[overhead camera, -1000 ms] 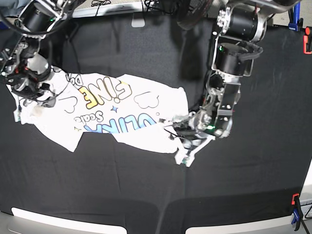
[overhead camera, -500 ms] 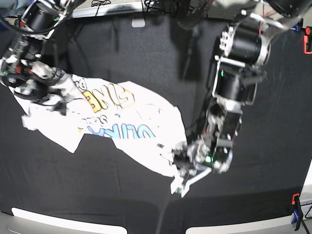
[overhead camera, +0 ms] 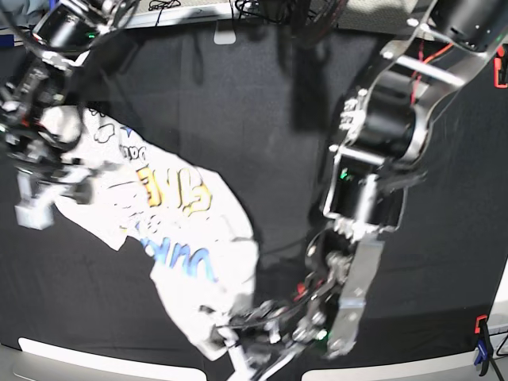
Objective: Layout the t-shirt on the table in an organized manner, then fold the t-shirt properly
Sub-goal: 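Lift the t-shirt with both grippers and swing it toward the right gripper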
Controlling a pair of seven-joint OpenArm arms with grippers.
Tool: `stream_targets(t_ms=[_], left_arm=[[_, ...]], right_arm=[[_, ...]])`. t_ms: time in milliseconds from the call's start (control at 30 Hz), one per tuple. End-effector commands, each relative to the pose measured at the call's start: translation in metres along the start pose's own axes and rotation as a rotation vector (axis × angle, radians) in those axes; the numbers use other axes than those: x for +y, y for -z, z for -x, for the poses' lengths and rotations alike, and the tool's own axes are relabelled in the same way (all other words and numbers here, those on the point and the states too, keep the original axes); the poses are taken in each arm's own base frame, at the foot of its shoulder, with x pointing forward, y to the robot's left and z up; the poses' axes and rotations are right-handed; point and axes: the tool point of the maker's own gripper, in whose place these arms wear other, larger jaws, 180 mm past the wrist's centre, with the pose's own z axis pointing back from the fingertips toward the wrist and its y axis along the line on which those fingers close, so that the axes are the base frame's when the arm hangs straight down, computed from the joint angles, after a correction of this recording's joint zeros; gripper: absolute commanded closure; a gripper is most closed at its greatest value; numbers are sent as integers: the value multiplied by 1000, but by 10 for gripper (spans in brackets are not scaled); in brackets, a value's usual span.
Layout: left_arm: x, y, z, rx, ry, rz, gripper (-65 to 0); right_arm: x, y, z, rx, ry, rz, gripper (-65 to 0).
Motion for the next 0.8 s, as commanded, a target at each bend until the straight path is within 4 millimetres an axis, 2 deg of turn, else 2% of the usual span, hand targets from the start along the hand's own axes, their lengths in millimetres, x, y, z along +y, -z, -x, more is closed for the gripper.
stream_targets(t_ms=[0,100,167,233,333,467,667,767], left_arm=[[-24,-5,-52,-128,33,64,0],[-49,-9,-84,-190,77,132,0],[-66,-10,-98,-198,130,163,0],[-78,-10,-106,-187,196,171,0],[-90,-7,-108,-165,275,172,0],[-96,-6,-114,-206,314,169,0],[-101,-13,-140,-359,327,172,0],[-101,-13,-139,-359,325,174,0]], right_arm=[[-17,-15,-24,-77,-23,39,0],[-59,-47,-35,-115,-10,147,0],[-80,-67,-48,-143,-21,195,0],[-92,-84,-61,-167,-35,214,0],[-105,-99,-72,-168,-71,260,0],[-128,-122,-91,-158,-113,354,0],[-175,-178,-117,-150,-137,594,0],[-184,-200,-128,-180,-133,642,0]])
